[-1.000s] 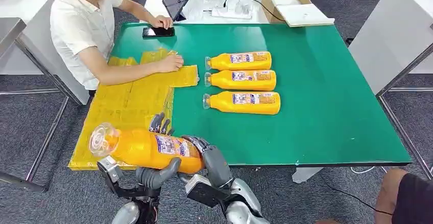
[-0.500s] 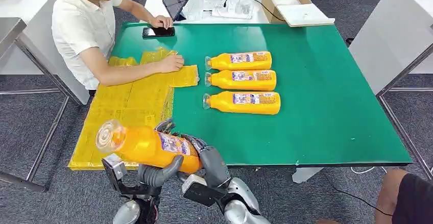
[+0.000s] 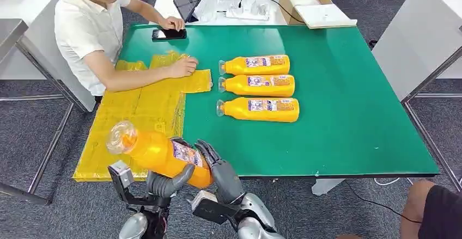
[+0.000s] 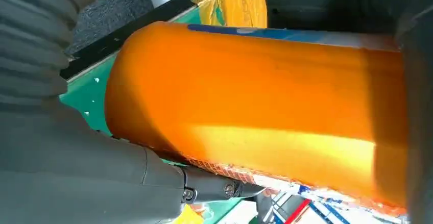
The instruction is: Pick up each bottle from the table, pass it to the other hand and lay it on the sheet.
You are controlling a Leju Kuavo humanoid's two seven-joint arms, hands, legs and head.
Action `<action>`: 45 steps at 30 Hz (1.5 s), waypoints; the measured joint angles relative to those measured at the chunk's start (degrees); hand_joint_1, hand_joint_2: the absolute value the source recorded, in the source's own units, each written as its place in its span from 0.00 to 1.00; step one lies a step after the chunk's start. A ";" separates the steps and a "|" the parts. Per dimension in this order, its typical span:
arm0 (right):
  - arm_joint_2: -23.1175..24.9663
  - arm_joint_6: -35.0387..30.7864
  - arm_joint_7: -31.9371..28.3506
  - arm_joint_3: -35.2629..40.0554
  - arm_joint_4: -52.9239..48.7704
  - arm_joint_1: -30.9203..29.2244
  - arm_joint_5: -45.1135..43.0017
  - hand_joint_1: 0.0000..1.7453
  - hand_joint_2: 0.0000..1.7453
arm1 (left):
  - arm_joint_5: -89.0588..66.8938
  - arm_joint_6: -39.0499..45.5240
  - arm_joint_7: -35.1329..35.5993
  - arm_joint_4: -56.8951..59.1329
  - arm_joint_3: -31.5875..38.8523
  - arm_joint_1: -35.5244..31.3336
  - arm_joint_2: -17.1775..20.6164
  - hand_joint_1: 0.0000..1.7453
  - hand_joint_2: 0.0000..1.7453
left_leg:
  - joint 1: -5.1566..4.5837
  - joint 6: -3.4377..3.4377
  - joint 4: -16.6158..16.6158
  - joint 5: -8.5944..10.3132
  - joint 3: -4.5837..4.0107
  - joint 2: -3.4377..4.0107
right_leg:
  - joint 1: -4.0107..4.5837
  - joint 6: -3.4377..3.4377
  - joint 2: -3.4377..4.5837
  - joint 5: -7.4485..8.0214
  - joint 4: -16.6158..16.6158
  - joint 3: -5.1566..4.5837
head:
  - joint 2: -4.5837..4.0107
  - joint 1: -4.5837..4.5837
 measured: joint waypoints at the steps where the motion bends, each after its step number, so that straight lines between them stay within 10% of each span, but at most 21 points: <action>1: -0.02 -0.15 -0.37 0.00 0.00 0.18 -0.28 0.00 0.00 | 0.50 -0.17 0.17 0.00 0.11 0.00 0.00 1.00 1.00 | 0.00 0.00 0.00 0.00 0.00 0.00 | 0.00 0.00 0.00 0.00 0.00 -0.01 | 0.00 0.00; 15: -2.76 -7.68 -7.91 -2.15 -3.53 5.61 -0.33 0.00 0.00 | -12.00 10.66 1.64 0.39 0.35 -1.34 1.25 1.00 1.00 | 0.00 0.00 0.00 0.00 -0.06 -0.03 | 0.00 0.00 -0.01 0.00 0.00 -0.03 | 0.00 0.02; 32: 1.18 -21.11 -10.95 -26.16 -24.52 17.68 -9.97 0.00 0.00 | -39.01 28.81 3.08 -1.60 4.70 0.57 4.42 1.00 1.00 | -0.01 0.00 0.00 -0.02 -0.09 -0.02 | -0.01 0.00 0.00 0.00 -0.01 -0.09 | 0.00 0.00; 45: 1.86 -21.62 -9.92 -27.12 -24.57 17.18 -9.31 0.00 0.00 | -74.25 37.03 17.02 10.92 4.74 -8.25 7.93 1.00 1.00 | 0.00 0.01 0.00 0.02 -0.09 0.05 | -0.01 -0.01 0.00 0.03 0.02 -0.08 | 0.00 0.00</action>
